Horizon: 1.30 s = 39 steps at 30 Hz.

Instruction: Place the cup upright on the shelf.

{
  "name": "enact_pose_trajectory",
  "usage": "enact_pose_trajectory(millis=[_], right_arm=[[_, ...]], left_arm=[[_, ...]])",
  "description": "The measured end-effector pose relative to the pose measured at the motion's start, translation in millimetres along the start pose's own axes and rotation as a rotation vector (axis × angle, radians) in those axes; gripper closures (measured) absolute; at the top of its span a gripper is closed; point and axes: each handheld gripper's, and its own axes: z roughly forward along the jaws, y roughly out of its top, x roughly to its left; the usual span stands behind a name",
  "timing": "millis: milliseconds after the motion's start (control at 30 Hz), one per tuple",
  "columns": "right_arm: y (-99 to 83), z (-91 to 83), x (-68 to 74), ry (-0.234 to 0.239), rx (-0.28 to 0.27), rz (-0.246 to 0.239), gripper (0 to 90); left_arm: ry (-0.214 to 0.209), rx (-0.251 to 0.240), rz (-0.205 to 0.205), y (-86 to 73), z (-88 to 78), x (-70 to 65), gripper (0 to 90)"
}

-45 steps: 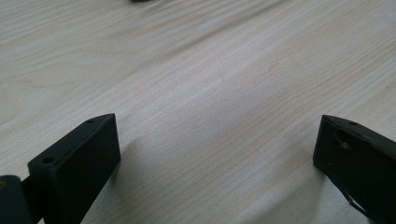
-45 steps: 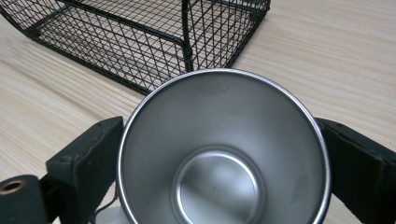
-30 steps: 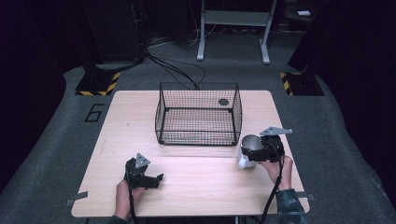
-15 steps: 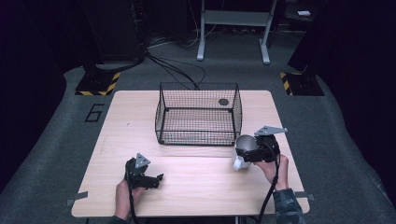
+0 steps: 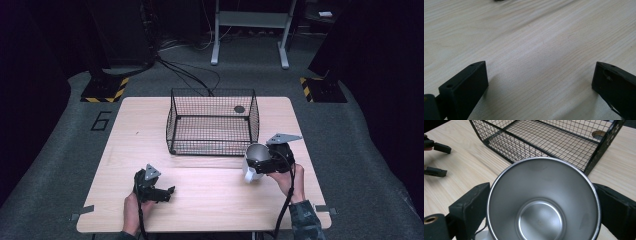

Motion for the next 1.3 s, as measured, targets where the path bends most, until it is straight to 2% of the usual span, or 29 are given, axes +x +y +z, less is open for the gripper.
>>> enact_pose_trajectory(millis=[767,1300], right_arm=[[27.7,8.7,21.0,0.073,-0.010,-0.051,5.7],[51.7,9.4,30.0,0.093,-0.023,-0.079,5.7]], left_arm=[[0.000,0.001,0.000,0.0,0.0,0.0,0.5],[0.000,0.000,0.000,0.0,0.0,0.0,0.5]])
